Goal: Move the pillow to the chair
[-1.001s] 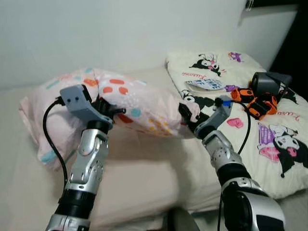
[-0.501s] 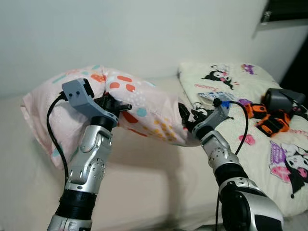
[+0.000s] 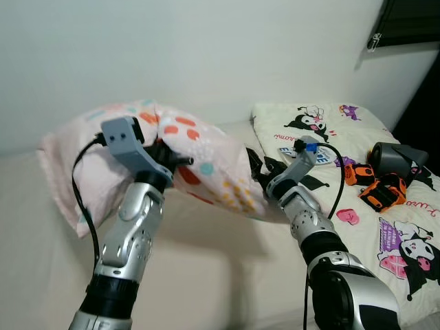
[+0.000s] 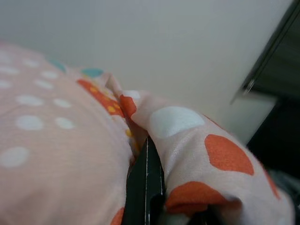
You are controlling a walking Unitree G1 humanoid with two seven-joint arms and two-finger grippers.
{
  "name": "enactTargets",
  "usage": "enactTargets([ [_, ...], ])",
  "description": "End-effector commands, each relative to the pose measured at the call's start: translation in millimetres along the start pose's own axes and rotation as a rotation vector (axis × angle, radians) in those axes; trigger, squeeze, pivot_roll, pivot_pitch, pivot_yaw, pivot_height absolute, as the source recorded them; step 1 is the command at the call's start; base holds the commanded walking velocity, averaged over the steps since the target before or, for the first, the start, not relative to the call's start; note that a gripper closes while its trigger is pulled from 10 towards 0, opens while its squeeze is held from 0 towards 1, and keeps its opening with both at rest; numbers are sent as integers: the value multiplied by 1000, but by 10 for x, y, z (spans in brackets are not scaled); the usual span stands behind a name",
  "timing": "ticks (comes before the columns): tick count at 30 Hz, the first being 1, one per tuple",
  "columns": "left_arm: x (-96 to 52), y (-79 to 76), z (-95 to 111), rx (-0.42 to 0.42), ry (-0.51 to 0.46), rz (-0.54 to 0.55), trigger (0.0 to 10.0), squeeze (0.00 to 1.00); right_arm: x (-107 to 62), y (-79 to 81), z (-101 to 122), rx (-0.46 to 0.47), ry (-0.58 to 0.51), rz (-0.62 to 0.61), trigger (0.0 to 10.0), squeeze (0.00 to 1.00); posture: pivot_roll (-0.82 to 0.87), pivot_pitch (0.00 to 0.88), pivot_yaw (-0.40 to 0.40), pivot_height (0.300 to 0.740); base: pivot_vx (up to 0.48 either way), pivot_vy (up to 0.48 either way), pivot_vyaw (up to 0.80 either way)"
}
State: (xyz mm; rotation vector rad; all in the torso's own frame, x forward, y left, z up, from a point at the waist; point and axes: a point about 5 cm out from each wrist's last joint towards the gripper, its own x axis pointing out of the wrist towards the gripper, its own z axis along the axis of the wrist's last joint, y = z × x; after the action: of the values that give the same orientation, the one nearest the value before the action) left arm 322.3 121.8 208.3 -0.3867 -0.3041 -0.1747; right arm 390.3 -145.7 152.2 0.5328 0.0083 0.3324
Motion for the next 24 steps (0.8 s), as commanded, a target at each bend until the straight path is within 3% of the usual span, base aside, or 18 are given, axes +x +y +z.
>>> enactTargets([
  [1, 25, -83, 145, 8, -74, -42, 10000, 0, -19, 7, -79, -8, 21, 10, 10000, 0, -122, 0, 4, 720, 0, 0, 0],
  [8, -4, -72, 32, 22, -33, -39, 10000, 0, -15, 10, -102, -55, 46, 3, 10000, 0, -127, 0, -2, 720, 0, 0, 0],
  [16, 12, -105, 43, -34, -24, -59, 10000, 0, -15, -29, -73, -41, 55, -19, 10000, 0, -130, 0, -2, 720, 0, 0, -650],
  [24, 16, -117, 22, -36, -22, -72, 10000, 0, -13, -30, -66, -46, 54, -21, 10000, 0, -133, 0, -3, 720, 0, 0, -654],
])
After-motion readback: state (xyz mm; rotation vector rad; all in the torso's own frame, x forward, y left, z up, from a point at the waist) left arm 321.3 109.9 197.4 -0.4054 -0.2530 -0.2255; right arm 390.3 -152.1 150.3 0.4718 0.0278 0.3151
